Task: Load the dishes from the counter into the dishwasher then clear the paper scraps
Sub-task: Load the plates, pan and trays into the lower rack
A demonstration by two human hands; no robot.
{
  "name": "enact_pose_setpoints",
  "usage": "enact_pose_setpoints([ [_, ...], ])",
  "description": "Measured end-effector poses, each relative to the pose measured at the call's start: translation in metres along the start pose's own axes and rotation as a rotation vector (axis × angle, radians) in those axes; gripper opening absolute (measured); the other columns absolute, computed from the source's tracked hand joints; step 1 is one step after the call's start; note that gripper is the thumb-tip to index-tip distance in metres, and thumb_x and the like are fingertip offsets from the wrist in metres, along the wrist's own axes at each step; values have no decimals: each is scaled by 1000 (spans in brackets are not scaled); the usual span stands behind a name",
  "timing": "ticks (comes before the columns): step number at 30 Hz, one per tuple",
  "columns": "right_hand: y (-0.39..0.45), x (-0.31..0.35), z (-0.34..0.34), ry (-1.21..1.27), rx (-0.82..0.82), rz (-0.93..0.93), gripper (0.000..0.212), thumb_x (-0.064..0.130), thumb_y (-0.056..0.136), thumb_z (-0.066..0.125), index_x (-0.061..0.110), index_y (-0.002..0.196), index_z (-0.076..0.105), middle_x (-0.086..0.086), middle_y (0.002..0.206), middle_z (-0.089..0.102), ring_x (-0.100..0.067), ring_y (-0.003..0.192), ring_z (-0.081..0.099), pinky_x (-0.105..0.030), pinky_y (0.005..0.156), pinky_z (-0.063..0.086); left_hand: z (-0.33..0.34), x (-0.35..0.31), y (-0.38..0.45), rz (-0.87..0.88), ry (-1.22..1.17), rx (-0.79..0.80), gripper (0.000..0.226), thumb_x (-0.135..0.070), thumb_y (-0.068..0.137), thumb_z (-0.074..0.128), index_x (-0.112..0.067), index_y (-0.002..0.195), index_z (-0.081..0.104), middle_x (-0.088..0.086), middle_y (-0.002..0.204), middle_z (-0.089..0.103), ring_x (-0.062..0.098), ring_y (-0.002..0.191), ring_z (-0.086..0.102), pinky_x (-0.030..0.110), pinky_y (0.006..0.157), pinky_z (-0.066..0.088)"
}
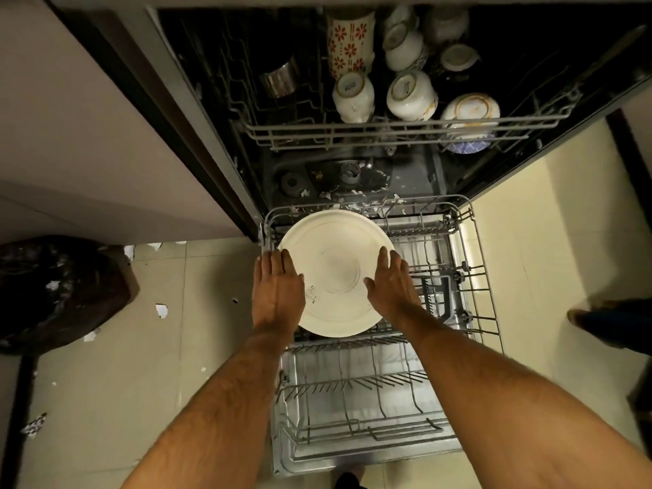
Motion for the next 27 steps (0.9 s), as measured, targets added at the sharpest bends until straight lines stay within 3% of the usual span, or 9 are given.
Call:
enact_pose_setpoints([
  [6,-66,75,-66,-174,-182,-242,77,42,106,42,0,160,7,-27,164,15,-42,152,17,-52,125,22,-94,32,-40,51,67,-66,67,-43,106,27,-3,158,15,20,164,19,33,154,13,47,126,8],
  [10,-109,138,-123,-252,-265,-328,74,44,108,36,1,160,6,-27,165,11,-42,153,12,-50,126,15,-167,65,-62,79,60,-192,65,-40,106,34,1,155,25,23,159,30,35,151,23,48,125,15],
  [15,-156,223,-185,-294,-387,-387,74,45,106,42,4,161,14,-25,164,19,-41,151,21,-52,123,24,-269,122,-86,74,92,-293,68,-43,105,37,2,155,24,23,159,30,33,151,22,48,125,17],
  [22,-219,380,-248,-282,-479,-505,77,45,105,44,4,161,12,-25,165,15,-40,154,14,-52,124,21,-413,233,-118,-30,72,-452,71,-42,103,42,3,154,23,24,158,29,35,151,21,49,125,16],
  [27,-248,497,-279,-289,-551,-614,77,43,103,50,-1,158,21,-31,161,23,-44,150,22,-53,122,24,-496,316,-133,-103,66,-549,73,-40,99,51,5,152,29,25,155,34,37,149,25,48,124,16],
])
Point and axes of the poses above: each hand's wrist, its own y-axis towards the middle knuckle, its own z-axis out of the palm, x = y × z, the point moved 2 cm from there along y, towards the middle knuckle
